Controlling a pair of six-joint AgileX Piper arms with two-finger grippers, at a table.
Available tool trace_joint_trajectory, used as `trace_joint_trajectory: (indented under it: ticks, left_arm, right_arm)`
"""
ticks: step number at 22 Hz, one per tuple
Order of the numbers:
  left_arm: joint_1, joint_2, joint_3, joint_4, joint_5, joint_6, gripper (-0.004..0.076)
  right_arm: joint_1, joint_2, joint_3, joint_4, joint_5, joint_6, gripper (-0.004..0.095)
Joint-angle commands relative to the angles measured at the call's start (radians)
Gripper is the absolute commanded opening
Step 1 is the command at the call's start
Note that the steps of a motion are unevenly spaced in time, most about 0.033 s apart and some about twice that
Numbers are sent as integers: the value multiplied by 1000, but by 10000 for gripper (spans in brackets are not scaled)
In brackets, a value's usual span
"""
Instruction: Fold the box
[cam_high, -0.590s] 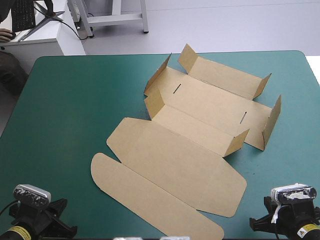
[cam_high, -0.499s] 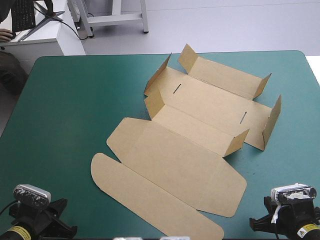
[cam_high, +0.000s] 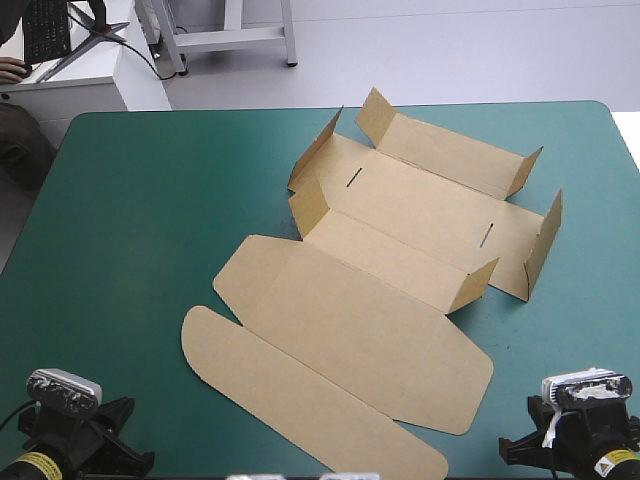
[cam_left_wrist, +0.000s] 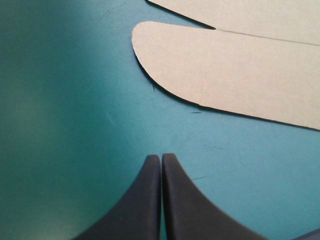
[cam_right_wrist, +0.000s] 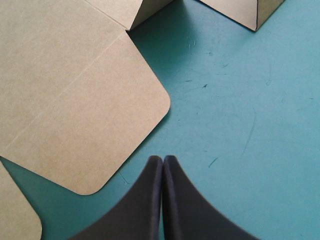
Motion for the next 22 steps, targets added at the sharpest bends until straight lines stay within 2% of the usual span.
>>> trace_joint_trajectory:
  ticks: [1,5,9,12,13,16,19,22]
  left_arm:
    - [-2,14,-25,0,-62,-4,-10]
    - [-2,14,-25,0,-62,-4,-10]
    - [-2,14,-25,0,-62,-4,-10]
    - [-2,14,-25,0,-62,-10,-10]
    - [-2,14,-25,0,-62,-12,-10]
    - [-2,14,-25,0,-62,-7,-10]
    - [-2,14,-25,0,-62,-7,-10]
    - [-2,14,-25,0,-62,-7,-10]
  right_arm:
    - [3,51,-85,20,13,41,-20]
    - [3,121,-186,14,30,41,-20]
    - [3,292,-339,13,30,73,-20]
    - [3,406,-432,13,45,207,-20]
    - [3,471,-477,13,82,272,-20]
    - [3,607,-569,13,123,266,-20]
    - [3,709,-650,11,123,266,2]
    - [3,773,-683,16,123,266,89]
